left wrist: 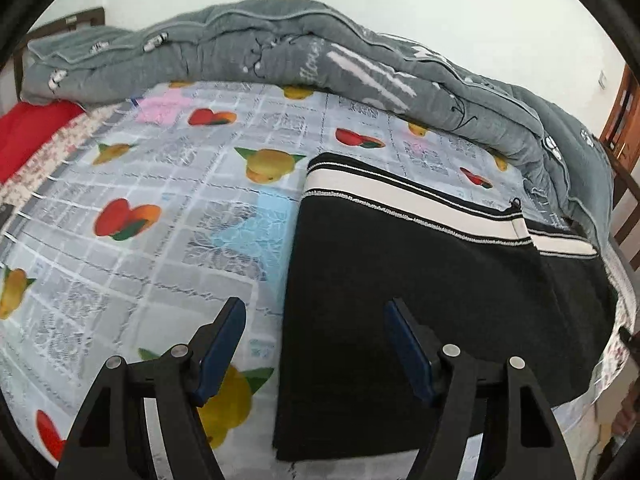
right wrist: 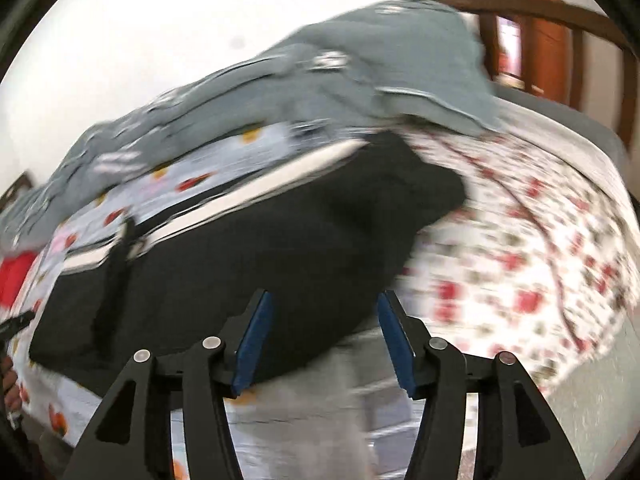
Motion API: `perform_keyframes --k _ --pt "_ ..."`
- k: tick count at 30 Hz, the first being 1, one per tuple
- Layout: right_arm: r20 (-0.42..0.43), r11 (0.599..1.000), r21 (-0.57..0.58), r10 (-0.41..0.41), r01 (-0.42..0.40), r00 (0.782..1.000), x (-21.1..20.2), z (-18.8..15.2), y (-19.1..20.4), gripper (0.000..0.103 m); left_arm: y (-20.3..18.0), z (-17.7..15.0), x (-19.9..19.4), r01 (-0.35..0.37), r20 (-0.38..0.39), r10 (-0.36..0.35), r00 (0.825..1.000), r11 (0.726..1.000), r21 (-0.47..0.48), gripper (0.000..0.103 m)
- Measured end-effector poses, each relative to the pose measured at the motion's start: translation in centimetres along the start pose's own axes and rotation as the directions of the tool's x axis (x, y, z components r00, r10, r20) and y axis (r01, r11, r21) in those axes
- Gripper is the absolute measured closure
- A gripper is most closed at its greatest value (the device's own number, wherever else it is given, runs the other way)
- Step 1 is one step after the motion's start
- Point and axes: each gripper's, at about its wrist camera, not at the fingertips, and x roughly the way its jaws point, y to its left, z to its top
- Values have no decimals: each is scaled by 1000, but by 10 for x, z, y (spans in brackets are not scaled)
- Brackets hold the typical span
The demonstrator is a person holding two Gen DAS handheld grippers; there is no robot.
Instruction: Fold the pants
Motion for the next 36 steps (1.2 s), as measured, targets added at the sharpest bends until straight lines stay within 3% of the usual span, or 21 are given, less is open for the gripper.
perform_keyframes --k 4,15,18,21,23,24,29,32,36 --pt "-12 993 106 44 -42 999 14 7 -34 44 -1 8 9 18 -13 -18 1000 1000 -23 33" --pt "-19 943 298 158 -145 987 86 42 -59 44 -4 27 32 -17 -42 18 999 1000 7 34" --pt "-16 908 370 216 -195 976 104 55 -67 41 0 32 42 -17 -64 17 998 1000 -1 42" --pt "-22 900 395 209 -183 978 111 62 -68 39 5 36 55 12 -102 -14 995 1000 -26 47" --pt "-23 914 373 180 -158 983 110 65 -63 41 9 37 66 35 -131 -41 991 998 -47 54" --pt "-22 931 343 144 -128 989 108 67 -58 50 10 37 70 44 -138 -51 989 998 -54 55" --pt "40 981 176 78 -84 996 87 80 -34 64 4 41 76 58 -154 -61 986 998 -26 67" --pt "111 998 47 26 -31 994 66 90 -1 68 0 43 74 47 -137 -47 990 999 -2 84" --pt "199 998 -56 17 -6 980 39 102 40 70 4 48 64 84 -88 -84 993 996 -7 91"
